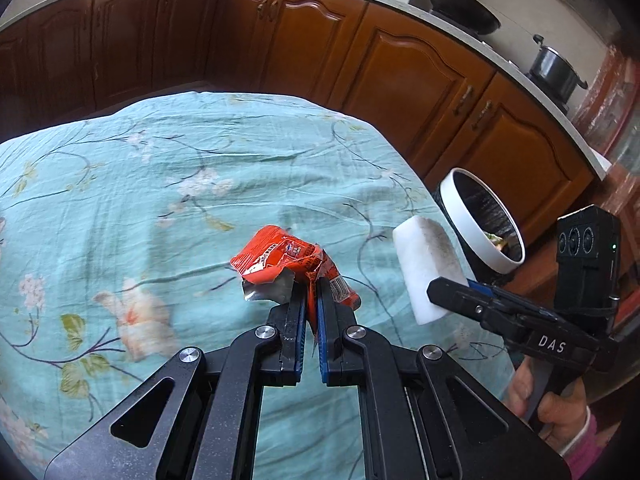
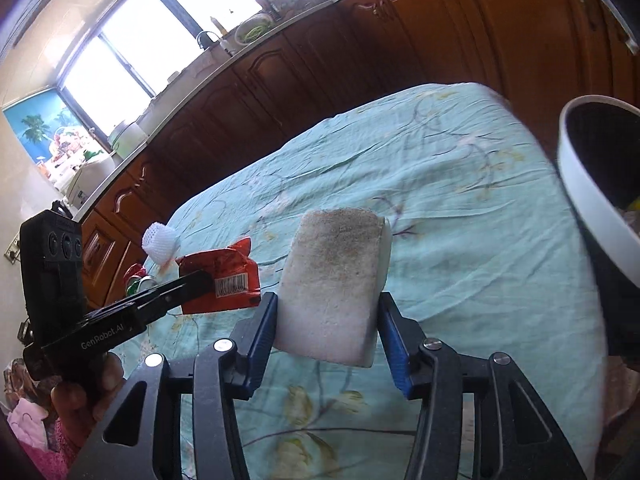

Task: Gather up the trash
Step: 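Carry the wrapper and foam block over the bin and open both tools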

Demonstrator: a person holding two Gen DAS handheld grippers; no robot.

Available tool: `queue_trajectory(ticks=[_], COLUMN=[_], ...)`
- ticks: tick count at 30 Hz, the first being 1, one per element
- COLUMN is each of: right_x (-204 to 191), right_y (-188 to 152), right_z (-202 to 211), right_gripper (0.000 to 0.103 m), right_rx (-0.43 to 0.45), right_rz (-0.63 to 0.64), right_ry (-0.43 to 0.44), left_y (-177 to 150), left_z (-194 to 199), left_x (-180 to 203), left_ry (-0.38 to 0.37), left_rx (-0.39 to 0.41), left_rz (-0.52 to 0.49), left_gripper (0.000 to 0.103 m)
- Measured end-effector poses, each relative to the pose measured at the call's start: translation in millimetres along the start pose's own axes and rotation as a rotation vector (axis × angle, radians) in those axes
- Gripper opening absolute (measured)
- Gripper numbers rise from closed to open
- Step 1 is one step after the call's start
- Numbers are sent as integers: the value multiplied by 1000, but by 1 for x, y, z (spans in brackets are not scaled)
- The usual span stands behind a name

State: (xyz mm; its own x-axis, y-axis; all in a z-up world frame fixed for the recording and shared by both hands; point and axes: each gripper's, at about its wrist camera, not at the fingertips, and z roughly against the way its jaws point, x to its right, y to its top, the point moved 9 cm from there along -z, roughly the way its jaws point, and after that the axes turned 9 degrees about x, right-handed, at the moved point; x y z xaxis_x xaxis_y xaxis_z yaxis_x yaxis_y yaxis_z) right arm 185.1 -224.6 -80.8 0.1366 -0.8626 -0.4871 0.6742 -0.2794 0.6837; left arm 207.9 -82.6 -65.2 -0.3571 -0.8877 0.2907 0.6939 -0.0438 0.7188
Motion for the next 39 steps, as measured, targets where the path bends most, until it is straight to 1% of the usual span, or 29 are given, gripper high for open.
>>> queue_trajectory(ticks=[3, 10, 16, 25, 33, 39], right_x=[23, 71, 112, 157, 182, 196], right_y=[11, 40, 60, 75, 88, 94], right_z=[27, 90, 124, 140, 147, 146], right_gripper=[51, 51, 51, 52, 52, 53], right_rx=[44, 150, 207, 222, 213, 185], right_rz=[-8, 17, -9, -50, -56, -58], right_ry=[-43, -176, -260, -316, -344, -357], left_y=[-1, -2, 5, 25, 43, 57], left_z=[-15, -47, -66, -87, -106, -125], left_x=[33, 109, 164, 217, 242, 258], left_ry=[-26, -91, -135, -163, -186, -183], left_rx=[-34, -87, -99, -93, -115, -129], left_rz=[-62, -188, -278, -355, -360, -391], left_gripper=[4, 4, 4, 4, 4, 4])
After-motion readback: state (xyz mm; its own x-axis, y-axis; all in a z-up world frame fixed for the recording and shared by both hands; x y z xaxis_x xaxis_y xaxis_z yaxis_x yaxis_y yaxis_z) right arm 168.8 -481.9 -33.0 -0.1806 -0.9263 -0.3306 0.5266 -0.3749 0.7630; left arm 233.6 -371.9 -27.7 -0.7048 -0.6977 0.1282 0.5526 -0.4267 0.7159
